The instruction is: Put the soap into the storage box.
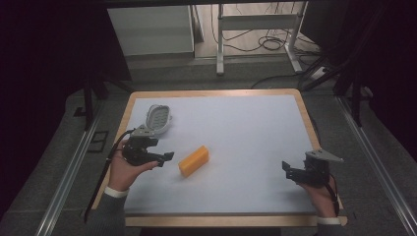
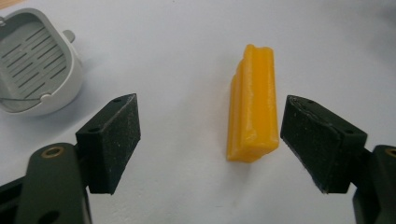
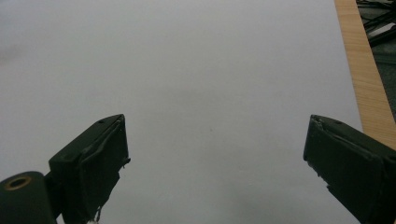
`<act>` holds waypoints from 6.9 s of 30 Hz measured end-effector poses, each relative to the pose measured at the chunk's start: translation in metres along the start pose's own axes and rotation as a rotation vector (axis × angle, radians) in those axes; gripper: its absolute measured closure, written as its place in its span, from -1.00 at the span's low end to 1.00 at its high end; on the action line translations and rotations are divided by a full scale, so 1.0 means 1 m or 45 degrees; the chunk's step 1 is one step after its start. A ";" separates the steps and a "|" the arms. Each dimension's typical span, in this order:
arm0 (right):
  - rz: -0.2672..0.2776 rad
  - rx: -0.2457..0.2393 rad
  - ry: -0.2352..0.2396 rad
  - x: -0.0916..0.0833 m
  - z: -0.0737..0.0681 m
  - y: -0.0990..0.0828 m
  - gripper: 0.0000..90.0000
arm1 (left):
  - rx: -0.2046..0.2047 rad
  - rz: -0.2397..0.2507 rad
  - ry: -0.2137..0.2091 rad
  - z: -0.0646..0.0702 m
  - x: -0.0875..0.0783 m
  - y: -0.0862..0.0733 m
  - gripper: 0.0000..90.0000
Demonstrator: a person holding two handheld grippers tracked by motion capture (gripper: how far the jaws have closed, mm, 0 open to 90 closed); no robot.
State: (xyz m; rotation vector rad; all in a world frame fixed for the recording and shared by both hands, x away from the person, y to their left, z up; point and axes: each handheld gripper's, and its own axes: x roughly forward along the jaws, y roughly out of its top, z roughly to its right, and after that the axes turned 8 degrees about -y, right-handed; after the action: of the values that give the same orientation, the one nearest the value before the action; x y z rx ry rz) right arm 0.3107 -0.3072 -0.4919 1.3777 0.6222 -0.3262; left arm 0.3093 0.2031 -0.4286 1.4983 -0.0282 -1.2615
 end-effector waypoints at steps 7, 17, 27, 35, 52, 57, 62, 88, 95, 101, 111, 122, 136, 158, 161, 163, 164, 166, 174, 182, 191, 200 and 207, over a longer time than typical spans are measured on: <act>0.020 0.008 -0.015 -0.003 0.002 0.001 -0.85 | 0.048 -0.040 -0.036 0.012 0.004 0.009 -0.55; 0.013 0.004 -0.015 -0.002 0.003 0.001 -0.85 | 0.094 -0.073 -0.049 0.021 0.013 0.018 -0.56; 0.001 -0.006 -0.011 0.000 0.002 0.000 -0.85 | 0.111 -0.096 -0.046 0.024 0.022 0.024 -0.56; -0.006 -0.010 -0.013 0.001 0.002 -0.001 -0.85 | 0.121 -0.122 -0.064 0.029 0.036 0.028 -0.55; -0.021 -0.027 -0.015 0.004 0.000 -0.002 -0.85 | 0.135 -0.185 -0.062 0.039 0.063 0.035 -0.53; -0.027 -0.032 -0.011 0.005 -0.002 -0.003 -0.85 | 0.122 -0.268 -0.071 0.035 0.086 0.032 -0.53; -0.036 -0.043 -0.005 0.006 -0.004 -0.003 -0.85 | 0.108 -0.312 -0.068 0.033 0.098 0.031 -0.51; -0.037 -0.035 -0.013 0.006 0.000 -0.004 -0.85 | 0.089 -0.396 -0.021 0.028 0.132 0.027 -0.11; -0.041 -0.035 -0.016 0.007 0.001 -0.004 -0.85 | 0.077 -0.410 -0.038 0.027 0.134 0.026 0.23; -0.035 -0.030 -0.019 0.005 0.002 -0.004 -0.85 | 0.078 -0.412 -0.044 0.028 0.133 0.026 0.35; -0.034 -0.027 -0.025 0.004 0.004 -0.003 -0.85 | 0.077 -0.380 -0.082 0.026 0.120 0.031 0.36; -0.034 -0.025 -0.029 0.004 0.004 -0.003 -0.85 | 0.074 -0.310 -0.071 0.019 0.096 0.038 0.36; -0.036 -0.021 -0.033 0.005 0.005 -0.004 -0.85 | 0.060 -0.318 -0.069 0.011 0.091 0.040 0.36; -0.042 -0.017 -0.038 0.005 0.005 -0.004 -0.85 | 0.012 -0.277 -0.030 -0.008 0.069 0.046 0.36; -0.043 -0.022 -0.038 0.006 0.005 -0.005 -0.85 | 0.008 -0.276 -0.024 -0.010 0.068 0.047 0.36; -0.043 -0.022 -0.038 0.006 0.005 -0.005 -0.85 | 0.008 -0.273 -0.021 -0.012 0.066 0.048 0.36; -0.042 -0.022 -0.038 0.006 0.005 -0.005 -0.85 | 0.008 -0.273 -0.021 -0.012 0.066 0.048 0.36; -0.042 -0.021 -0.039 0.006 0.005 -0.005 -0.85 | 0.002 -0.272 -0.019 -0.014 0.065 0.048 0.36; -0.045 -0.020 -0.040 0.006 0.006 -0.005 -0.85 | -0.011 -0.264 0.001 -0.023 0.059 0.051 0.36; -0.046 -0.019 -0.042 0.006 0.006 -0.005 -0.85 | -0.025 -0.249 0.022 -0.030 0.055 0.052 0.36; -0.046 -0.019 -0.042 0.006 0.006 -0.005 -0.85 | -0.027 -0.230 0.040 -0.035 0.052 0.053 0.36; -0.045 -0.018 -0.041 0.006 0.006 -0.005 -0.85 | -0.042 -0.235 0.046 -0.042 0.051 0.055 0.36; -0.047 -0.018 -0.042 0.006 0.007 -0.005 -0.85 | -0.053 -0.226 0.051 -0.046 0.047 0.059 0.36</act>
State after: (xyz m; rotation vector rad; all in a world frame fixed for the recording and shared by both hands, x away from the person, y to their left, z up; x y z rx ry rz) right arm 0.3141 -0.3137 -0.4993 1.3460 0.6217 -0.3728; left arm 0.3955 0.1837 -0.4263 1.5154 0.1596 -1.3644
